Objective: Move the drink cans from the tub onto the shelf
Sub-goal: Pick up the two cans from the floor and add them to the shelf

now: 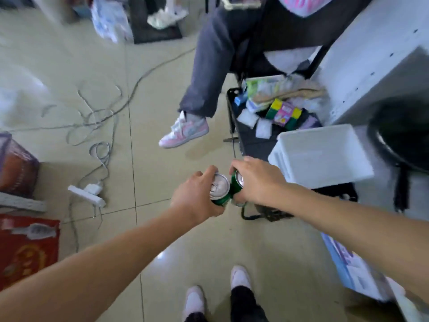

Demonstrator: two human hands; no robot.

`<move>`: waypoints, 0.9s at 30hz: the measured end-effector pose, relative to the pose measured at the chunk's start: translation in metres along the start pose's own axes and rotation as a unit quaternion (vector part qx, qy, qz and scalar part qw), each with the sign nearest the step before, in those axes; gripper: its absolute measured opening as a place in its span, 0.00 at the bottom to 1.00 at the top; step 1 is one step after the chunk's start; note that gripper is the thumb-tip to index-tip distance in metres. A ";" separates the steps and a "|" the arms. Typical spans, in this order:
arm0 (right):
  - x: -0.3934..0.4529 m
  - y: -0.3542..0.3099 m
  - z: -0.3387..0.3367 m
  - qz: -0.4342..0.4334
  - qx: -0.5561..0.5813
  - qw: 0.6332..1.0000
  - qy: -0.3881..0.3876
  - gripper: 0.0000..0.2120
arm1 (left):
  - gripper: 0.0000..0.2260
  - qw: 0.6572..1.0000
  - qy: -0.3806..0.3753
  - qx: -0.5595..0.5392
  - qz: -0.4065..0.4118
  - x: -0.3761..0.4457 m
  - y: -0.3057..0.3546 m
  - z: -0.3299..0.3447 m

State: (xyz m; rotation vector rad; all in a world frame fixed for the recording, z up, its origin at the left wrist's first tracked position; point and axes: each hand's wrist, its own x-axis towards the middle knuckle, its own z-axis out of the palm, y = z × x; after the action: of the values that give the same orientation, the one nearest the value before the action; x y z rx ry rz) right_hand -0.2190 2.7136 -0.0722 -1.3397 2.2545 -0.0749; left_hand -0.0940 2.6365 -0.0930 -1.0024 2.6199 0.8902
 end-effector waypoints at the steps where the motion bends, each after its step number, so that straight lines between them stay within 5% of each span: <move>1: -0.026 -0.003 -0.033 0.005 -0.011 1.000 0.012 0.25 | 0.32 1.000 -0.003 0.009 0.023 -0.012 0.025 -0.025; 6: -0.165 -0.006 -0.151 0.071 -0.003 0.994 0.089 0.26 | 0.34 0.980 0.002 0.095 0.176 -0.073 0.144 -0.122; 13: -0.358 0.016 -0.227 0.220 0.100 0.944 0.226 0.25 | 0.35 0.877 -0.009 0.204 0.435 -0.158 0.327 -0.184; 22: -0.597 0.097 -0.207 0.428 0.133 0.835 0.320 0.23 | 0.32 0.709 -0.103 0.282 0.638 -0.283 0.537 -0.071; 27: -0.694 0.159 -0.174 0.519 0.180 0.767 0.331 0.22 | 0.30 0.647 -0.144 0.292 0.689 -0.336 0.623 0.019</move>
State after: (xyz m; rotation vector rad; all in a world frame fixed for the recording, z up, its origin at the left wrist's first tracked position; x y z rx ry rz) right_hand -0.1612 3.3382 0.3075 0.3318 3.0111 -0.6224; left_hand -0.2538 3.1963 0.3094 1.3844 2.6288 0.1602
